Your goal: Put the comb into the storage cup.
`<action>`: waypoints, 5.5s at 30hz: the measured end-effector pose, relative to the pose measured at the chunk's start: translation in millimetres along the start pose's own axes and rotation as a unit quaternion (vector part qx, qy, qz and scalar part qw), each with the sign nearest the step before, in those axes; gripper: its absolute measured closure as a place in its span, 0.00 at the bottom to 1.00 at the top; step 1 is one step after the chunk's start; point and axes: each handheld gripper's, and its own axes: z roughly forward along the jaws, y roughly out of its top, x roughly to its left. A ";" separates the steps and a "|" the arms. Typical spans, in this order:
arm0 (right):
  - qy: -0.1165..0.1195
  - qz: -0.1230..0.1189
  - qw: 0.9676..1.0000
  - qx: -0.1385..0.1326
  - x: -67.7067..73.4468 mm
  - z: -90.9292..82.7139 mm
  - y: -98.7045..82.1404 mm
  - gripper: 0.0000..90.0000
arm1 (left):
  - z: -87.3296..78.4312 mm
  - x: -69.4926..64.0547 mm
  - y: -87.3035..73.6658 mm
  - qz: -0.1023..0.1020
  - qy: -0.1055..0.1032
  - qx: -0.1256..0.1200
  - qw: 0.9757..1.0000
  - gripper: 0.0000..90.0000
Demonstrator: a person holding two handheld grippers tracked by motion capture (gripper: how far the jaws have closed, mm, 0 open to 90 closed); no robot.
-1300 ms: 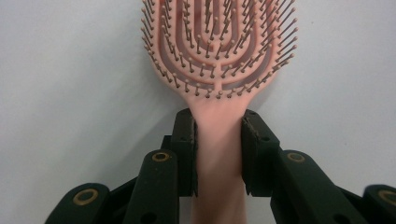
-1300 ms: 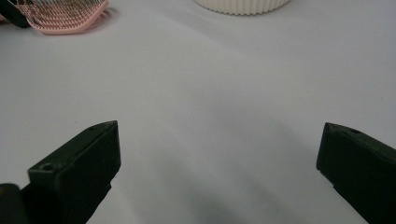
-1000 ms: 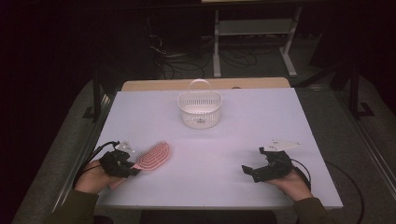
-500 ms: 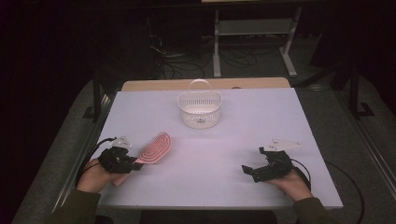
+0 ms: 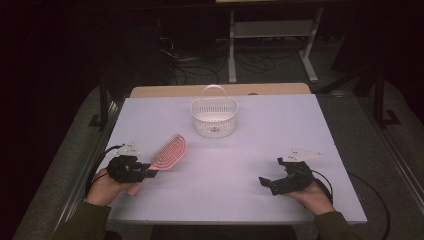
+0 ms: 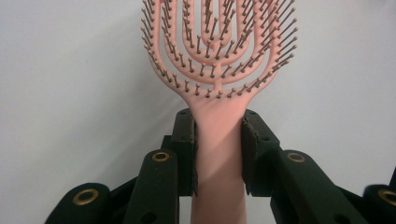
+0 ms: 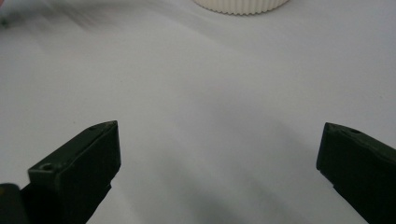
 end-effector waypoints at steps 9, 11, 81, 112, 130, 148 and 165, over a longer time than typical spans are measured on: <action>0.001 0.002 1.000 -0.001 -0.2 -0.2 -0.6 0.00 | 3.4 -5.5 5.6 0.008 -0.004 -0.028 1.000 0.78; 0.002 0.002 1.000 -0.001 -0.5 -0.1 -0.6 0.00 | 4.2 -6.8 7.3 0.010 -0.003 -0.034 0.999 0.78; 0.012 0.002 1.000 -0.011 2.9 0.9 3.3 0.00 | 72.5 -50.6 77.3 0.053 -0.058 -0.178 0.981 0.78; 0.061 0.020 0.995 -0.070 -0.9 -2.1 53.2 0.00 | 96.7 -62.7 84.4 0.073 -0.052 -0.178 0.980 0.78; 0.075 0.011 0.994 -0.081 2.5 7.4 77.8 0.00 | 97.4 -66.5 83.2 0.078 -0.047 -0.176 0.980 0.78; 0.085 0.009 0.992 -0.095 6.4 18.1 101.2 0.00 | 100.7 -71.7 80.8 0.084 -0.039 -0.178 0.980 0.78; 0.095 0.011 0.991 -0.096 10.5 37.5 119.6 0.00 | 100.3 -73.5 80.6 0.083 -0.035 -0.182 0.979 0.78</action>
